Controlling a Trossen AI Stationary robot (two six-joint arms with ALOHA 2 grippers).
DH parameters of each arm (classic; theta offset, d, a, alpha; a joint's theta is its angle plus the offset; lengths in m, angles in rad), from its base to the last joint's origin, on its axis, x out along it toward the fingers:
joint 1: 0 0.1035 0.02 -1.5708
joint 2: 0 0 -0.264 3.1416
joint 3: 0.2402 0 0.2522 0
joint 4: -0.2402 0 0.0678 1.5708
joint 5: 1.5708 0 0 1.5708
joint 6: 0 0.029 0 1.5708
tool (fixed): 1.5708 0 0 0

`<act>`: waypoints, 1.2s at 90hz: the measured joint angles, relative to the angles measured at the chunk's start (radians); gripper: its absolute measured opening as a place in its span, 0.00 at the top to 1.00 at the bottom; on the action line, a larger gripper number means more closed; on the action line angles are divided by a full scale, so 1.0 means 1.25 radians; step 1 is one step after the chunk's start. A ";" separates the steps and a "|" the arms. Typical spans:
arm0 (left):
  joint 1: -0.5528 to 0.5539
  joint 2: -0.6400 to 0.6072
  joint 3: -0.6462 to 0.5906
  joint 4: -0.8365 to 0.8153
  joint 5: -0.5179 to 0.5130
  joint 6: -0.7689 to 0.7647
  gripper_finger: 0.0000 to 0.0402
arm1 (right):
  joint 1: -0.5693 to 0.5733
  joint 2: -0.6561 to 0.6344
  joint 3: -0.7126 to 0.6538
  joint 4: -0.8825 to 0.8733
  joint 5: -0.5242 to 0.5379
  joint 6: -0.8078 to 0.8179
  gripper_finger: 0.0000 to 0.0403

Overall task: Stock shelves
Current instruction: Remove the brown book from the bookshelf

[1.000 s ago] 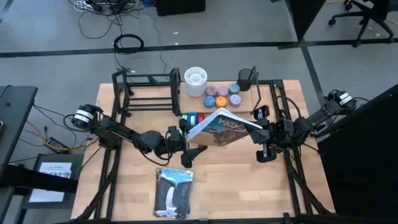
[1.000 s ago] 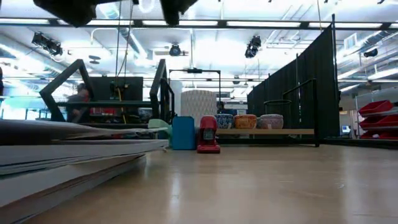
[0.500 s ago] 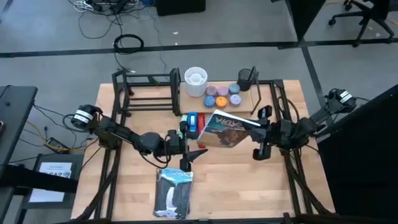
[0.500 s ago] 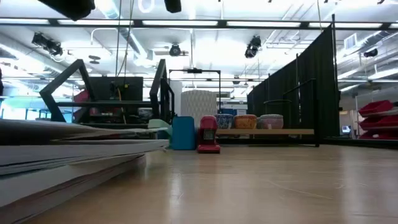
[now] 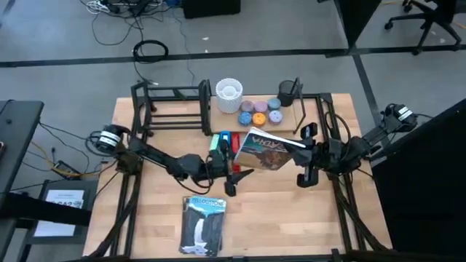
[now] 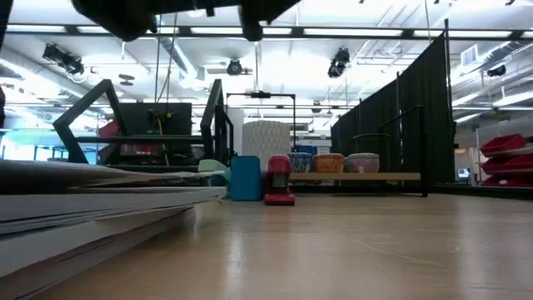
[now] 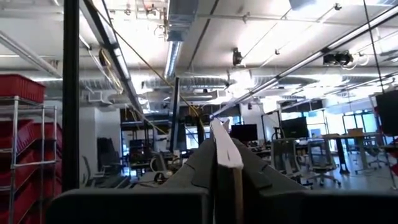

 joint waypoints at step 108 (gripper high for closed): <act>-0.143 -0.196 0.712 -1.944 0.065 -0.263 1.00 | -0.011 0.001 -0.002 -0.816 0.055 0.488 0.68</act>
